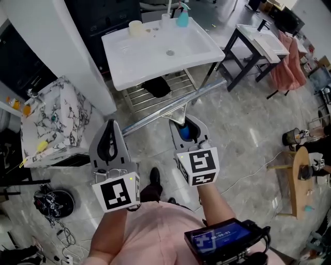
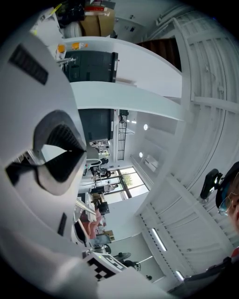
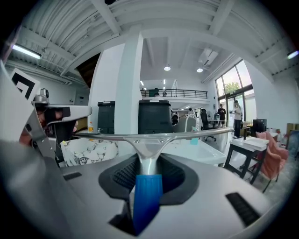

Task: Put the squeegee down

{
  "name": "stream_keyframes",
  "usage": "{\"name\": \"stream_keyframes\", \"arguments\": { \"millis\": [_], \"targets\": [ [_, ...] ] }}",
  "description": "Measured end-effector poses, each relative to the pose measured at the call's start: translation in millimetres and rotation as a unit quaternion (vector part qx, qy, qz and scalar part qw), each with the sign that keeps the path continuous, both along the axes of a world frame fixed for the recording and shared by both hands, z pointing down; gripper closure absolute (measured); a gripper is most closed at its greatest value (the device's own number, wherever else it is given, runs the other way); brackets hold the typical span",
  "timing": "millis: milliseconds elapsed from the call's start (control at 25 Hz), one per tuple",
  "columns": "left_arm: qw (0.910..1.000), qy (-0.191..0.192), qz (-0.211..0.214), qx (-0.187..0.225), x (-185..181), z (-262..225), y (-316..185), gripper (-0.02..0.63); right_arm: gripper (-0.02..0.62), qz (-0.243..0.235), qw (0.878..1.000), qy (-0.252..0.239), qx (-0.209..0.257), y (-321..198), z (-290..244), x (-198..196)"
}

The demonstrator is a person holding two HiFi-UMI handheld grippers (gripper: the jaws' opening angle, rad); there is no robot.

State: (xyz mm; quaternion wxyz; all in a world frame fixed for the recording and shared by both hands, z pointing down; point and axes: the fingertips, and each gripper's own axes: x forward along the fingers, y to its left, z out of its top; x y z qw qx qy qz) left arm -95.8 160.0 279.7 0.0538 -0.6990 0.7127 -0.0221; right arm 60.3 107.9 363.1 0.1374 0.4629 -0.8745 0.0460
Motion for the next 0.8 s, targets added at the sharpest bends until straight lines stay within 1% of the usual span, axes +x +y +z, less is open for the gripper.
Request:
{"name": "stream_keyframes", "arguments": {
  "millis": [160, 400, 560, 800],
  "targets": [
    [0.9998, -0.004, 0.004, 0.018, -20, -15, -39, 0.597, 0.486, 0.0, 1.0, -0.001, 0.014, -39, -15, -19],
    [0.9992, -0.007, 0.009, 0.038, -30, -31, -78, 0.597, 0.486, 0.002, 0.999, 0.001, 0.035, -80, -36, -29],
    [0.9992, -0.011, 0.011, 0.037, -30, -27, -100, 0.597, 0.485, 0.003, 0.999, 0.005, 0.037, -99, -36, -28],
    [0.9994, -0.021, 0.012, 0.024, -18, -14, -133, 0.597, 0.486, -0.001, 1.0, 0.007, 0.03, -133, -25, -19]
  ]
}}
